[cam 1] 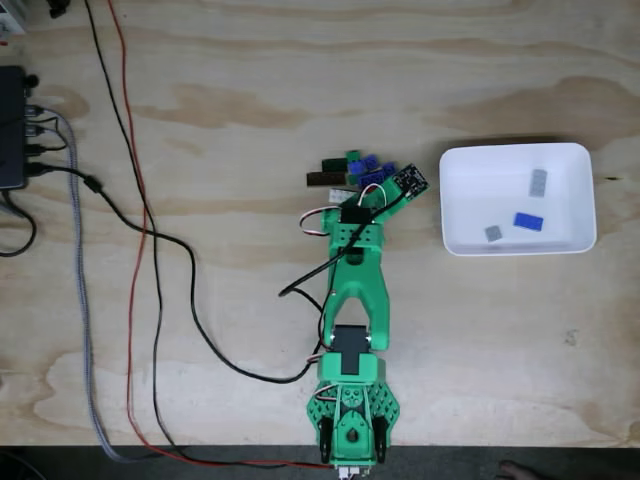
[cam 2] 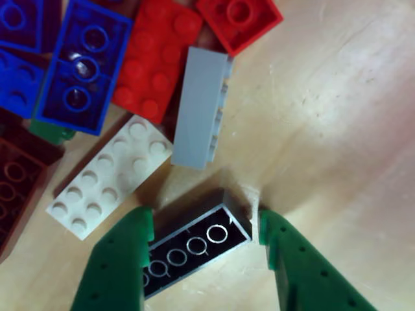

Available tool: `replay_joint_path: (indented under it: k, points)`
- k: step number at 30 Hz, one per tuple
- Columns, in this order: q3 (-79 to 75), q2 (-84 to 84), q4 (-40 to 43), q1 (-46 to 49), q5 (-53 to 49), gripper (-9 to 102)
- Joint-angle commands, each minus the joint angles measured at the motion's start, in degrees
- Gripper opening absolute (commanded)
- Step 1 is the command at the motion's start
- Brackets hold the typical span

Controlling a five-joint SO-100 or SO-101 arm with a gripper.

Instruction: Put all lego bricks in the bin.

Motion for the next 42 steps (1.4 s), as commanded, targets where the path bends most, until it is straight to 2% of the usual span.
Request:
replay_joint_path:
  k: [1, 9, 13, 19, 22, 24, 28, 33, 37, 39, 41, 42]
  points:
    - [0.09, 5.27, -0.35, -1.67, 0.79, 19]
    - [1.76, 4.83, -1.85, -2.90, 7.82, 15]
    - [3.08, 4.39, -3.96, -2.81, 10.63, 0]
    - [2.20, 7.91, -2.11, -1.14, 14.06, 0]
    - [-2.29, 17.75, 3.69, 0.18, 9.76, 0]
    - [-8.00, 29.88, 7.29, 4.48, 3.16, 0]
    - [-11.60, 45.00, -1.32, 17.75, -14.06, 0]
    - [-17.75, 29.00, -10.55, 38.58, -20.65, 0]
    - [-17.75, 14.33, -16.35, 45.97, -25.40, 0]
    - [-18.90, 10.37, -14.94, 46.67, -25.93, 0]
    - [-17.49, 8.00, -16.00, 47.11, -26.72, 7]
    - [-16.79, 7.29, -16.08, 47.64, -27.16, 18]
